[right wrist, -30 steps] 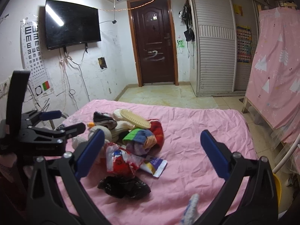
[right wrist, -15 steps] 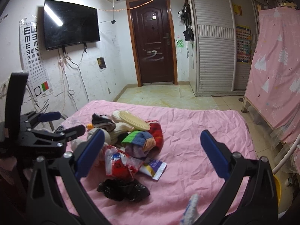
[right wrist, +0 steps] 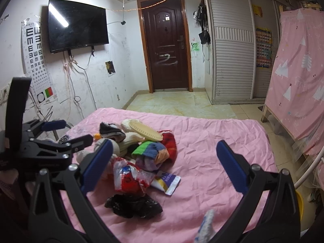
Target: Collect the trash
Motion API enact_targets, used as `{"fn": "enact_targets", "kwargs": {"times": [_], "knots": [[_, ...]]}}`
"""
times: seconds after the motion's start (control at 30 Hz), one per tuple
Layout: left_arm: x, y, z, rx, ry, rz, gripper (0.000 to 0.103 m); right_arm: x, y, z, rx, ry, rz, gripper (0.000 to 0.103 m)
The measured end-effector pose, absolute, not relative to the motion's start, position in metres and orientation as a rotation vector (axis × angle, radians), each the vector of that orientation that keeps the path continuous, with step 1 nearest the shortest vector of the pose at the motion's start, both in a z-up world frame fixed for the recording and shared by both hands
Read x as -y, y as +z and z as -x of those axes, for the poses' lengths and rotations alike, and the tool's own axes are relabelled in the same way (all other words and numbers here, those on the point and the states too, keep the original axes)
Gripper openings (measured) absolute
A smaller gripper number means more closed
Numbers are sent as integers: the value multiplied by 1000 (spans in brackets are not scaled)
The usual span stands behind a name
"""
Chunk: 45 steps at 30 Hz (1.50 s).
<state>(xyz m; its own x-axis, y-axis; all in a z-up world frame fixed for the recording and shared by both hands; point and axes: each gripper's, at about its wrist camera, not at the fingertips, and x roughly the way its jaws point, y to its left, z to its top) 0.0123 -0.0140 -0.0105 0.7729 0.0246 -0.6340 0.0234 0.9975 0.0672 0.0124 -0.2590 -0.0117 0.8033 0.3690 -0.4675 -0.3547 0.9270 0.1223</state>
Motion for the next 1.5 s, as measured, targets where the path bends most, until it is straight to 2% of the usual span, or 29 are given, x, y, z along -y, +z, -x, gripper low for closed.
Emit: {"fn": "enact_targets", "kwargs": {"times": [0.33, 0.7, 0.83, 0.9, 0.93, 1.1, 1.17, 1.2, 1.27, 1.43, 1.5], "knots": [[16, -13, -15, -702, 2, -76, 93, 254, -16, -11, -528, 406, -24, 99], [8, -26, -11, -801, -157, -8, 91, 235, -37, -13, -706, 535, -26, 98], [6, -35, -6, -842, -198, -13, 71, 227, -45, -9, -749, 558, 24, 98], [9, -39, -6, -854, -228, -18, 66, 226, -51, -13, -779, 552, 28, 90], [11, -40, -7, -857, -232, -21, 65, 227, -53, -17, -796, 543, 27, 81], [25, -34, -11, -832, -250, -45, 64, 220, -68, -24, -858, 542, 68, 57], [29, -25, -12, -815, -258, -50, 64, 220, -75, -26, -876, 537, 75, 32], [32, -21, -12, -803, -265, -57, 64, 223, -76, -27, -876, 534, 61, 25], [39, -17, -13, -796, -276, -75, 64, 233, -73, -27, -852, 534, 6, 21], [57, -33, -30, -863, -294, -90, 64, 262, -54, -23, -774, 526, -107, 21], [62, -43, -36, -895, -298, -88, 53, 272, -50, -22, -761, 526, -129, 21]]}}
